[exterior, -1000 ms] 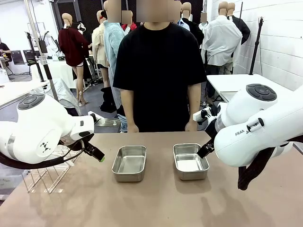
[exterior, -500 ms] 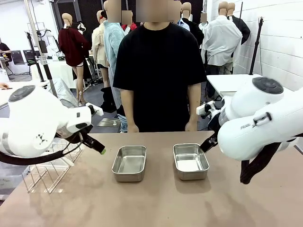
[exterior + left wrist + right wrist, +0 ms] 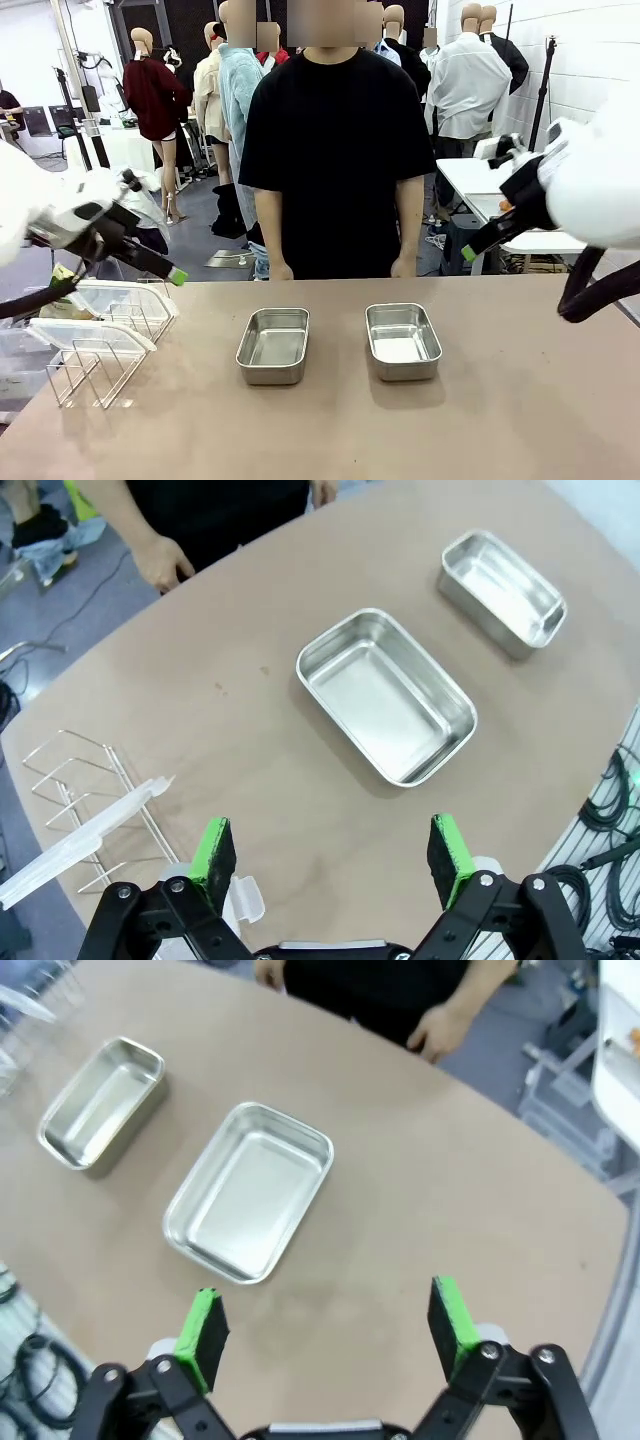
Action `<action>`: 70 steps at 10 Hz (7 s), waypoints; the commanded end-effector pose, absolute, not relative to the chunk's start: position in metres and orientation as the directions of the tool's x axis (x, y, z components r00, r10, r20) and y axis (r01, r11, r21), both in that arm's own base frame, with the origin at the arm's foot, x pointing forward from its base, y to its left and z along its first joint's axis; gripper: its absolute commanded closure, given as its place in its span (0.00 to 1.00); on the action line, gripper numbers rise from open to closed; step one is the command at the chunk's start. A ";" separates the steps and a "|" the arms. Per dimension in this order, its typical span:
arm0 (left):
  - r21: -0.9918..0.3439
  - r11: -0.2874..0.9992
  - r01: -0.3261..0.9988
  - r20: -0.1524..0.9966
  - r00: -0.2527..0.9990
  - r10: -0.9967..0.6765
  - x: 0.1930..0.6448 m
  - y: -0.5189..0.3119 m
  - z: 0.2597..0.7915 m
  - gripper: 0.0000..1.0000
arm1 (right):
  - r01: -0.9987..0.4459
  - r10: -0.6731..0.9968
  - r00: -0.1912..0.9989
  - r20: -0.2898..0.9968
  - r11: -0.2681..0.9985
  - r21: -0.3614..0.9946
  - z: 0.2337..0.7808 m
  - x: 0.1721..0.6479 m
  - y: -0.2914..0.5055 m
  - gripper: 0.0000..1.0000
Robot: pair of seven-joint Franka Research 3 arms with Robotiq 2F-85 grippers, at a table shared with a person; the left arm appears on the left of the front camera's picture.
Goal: Place the bread in airtight containers.
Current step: Lift both Airtight Container.
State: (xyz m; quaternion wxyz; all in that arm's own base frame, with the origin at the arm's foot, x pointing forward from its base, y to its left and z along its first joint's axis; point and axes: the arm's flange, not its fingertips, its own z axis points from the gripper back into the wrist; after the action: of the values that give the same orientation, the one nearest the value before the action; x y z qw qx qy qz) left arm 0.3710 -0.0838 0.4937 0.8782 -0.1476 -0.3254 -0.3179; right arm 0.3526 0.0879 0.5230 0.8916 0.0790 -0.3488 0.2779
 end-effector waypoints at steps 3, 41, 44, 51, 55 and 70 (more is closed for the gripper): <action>-0.144 0.712 0.688 0.688 0.586 -0.428 0.371 -0.079 0.491 0.00 | -0.595 0.442 0.612 0.656 0.804 0.014 0.492 0.340 0.076 0.00; -0.130 0.739 0.662 0.677 0.603 -0.421 0.367 -0.080 0.496 0.00 | -0.570 0.430 0.625 0.651 0.822 0.004 0.515 0.355 0.078 0.00; -0.130 0.739 0.662 0.677 0.603 -0.421 0.367 -0.080 0.496 0.00 | -0.570 0.430 0.625 0.651 0.822 0.004 0.515 0.355 0.078 0.00; -0.125 0.743 0.657 0.677 0.604 -0.421 0.366 -0.081 0.497 0.00 | -0.564 0.429 0.625 0.652 0.826 -0.003 0.516 0.354 0.078 0.00; -0.237 0.788 0.568 0.533 0.754 -0.384 0.391 -0.163 0.456 0.00 | -0.310 0.238 0.800 0.550 0.950 0.040 0.469 0.388 0.104 0.00; -0.098 0.948 0.301 0.288 0.921 -0.263 0.452 -0.228 0.398 0.00 | -0.045 0.069 0.959 0.276 0.995 -0.091 0.377 0.477 0.187 0.00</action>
State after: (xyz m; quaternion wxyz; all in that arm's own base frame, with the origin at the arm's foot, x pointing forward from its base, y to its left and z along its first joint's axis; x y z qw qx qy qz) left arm 0.4471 -0.2219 0.3956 0.9752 -0.0872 -0.1315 -0.1550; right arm 0.4749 0.1779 0.3809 0.9905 -0.0418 -0.1252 0.0399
